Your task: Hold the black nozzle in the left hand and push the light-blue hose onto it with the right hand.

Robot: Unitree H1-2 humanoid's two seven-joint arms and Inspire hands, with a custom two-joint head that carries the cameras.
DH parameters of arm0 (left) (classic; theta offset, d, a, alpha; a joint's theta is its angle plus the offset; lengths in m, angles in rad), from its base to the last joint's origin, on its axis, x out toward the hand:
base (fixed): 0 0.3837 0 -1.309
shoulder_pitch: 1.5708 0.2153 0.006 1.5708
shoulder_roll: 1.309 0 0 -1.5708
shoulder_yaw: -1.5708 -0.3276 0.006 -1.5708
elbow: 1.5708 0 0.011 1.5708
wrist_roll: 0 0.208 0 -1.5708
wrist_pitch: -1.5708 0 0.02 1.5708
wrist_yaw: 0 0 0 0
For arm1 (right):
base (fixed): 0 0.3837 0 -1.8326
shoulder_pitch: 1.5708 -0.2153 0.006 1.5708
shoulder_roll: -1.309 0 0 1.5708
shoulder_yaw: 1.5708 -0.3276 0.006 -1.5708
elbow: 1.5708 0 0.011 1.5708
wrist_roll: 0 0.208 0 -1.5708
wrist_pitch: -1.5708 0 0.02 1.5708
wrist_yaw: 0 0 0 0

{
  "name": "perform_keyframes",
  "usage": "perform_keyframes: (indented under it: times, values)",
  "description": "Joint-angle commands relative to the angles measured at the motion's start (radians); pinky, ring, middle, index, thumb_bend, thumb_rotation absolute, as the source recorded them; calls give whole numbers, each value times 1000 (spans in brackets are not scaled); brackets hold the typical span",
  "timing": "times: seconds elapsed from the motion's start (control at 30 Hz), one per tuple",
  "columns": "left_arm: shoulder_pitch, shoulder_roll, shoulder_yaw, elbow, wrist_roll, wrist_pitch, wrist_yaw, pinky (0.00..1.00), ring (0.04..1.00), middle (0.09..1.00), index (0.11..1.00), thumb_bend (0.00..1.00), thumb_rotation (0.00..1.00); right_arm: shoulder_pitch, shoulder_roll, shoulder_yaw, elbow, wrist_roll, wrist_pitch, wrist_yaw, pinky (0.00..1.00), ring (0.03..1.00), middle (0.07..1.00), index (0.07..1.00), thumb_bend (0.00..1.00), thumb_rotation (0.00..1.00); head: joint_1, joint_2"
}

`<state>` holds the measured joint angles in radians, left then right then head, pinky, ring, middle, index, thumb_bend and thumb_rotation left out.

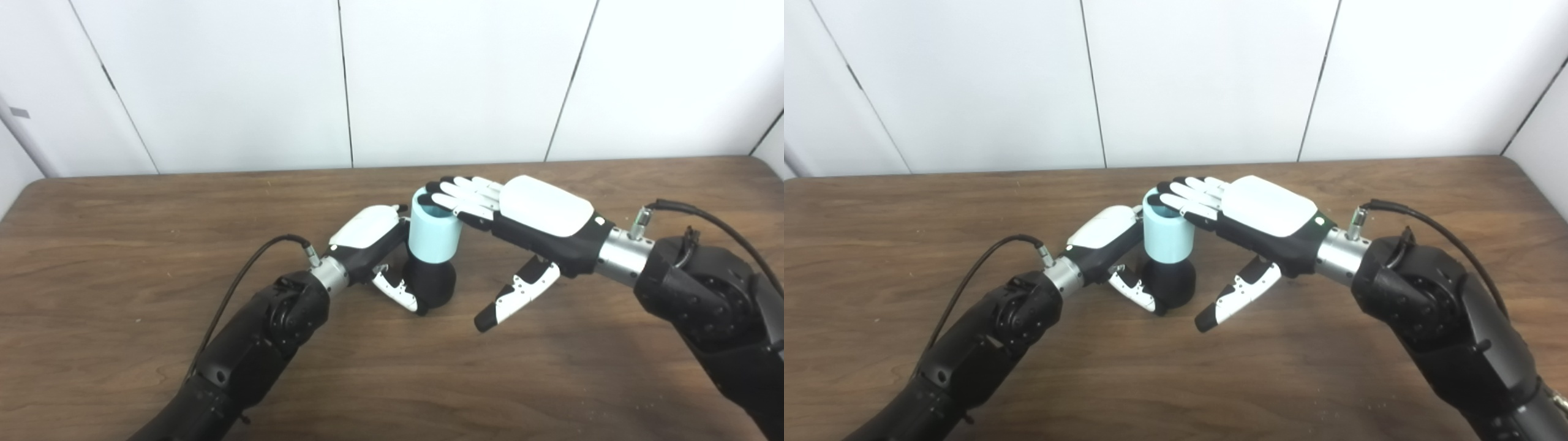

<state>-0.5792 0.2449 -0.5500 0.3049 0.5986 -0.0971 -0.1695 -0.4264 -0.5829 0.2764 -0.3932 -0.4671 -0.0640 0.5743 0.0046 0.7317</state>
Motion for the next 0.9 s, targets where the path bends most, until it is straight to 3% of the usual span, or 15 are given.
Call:
perform_keyframes:
  times: [0.0, 0.3, 0.87]
  values:
    - [3, 26, -14, 29, 50, 35, -54, 1000, 609, 464, 490, 527, 0, 26, -33, 10, -7, -5, 4, 43, 1000, 1000, 1000, 1000, 760, 742, 1, 1]
    - [6, 28, -2, 18, 41, 34, -64, 1000, 608, 465, 490, 527, 0, 20, -28, 20, 0, 0, 25, 54, 1000, 1000, 1000, 1000, 749, 734, -3, 4]
    - [10, 21, 6, 6, 46, 44, -77, 1000, 606, 464, 490, 527, 0, -44, 7, 130, 29, -43, 75, 95, 1000, 1000, 1000, 982, 753, 737, 0, 11]
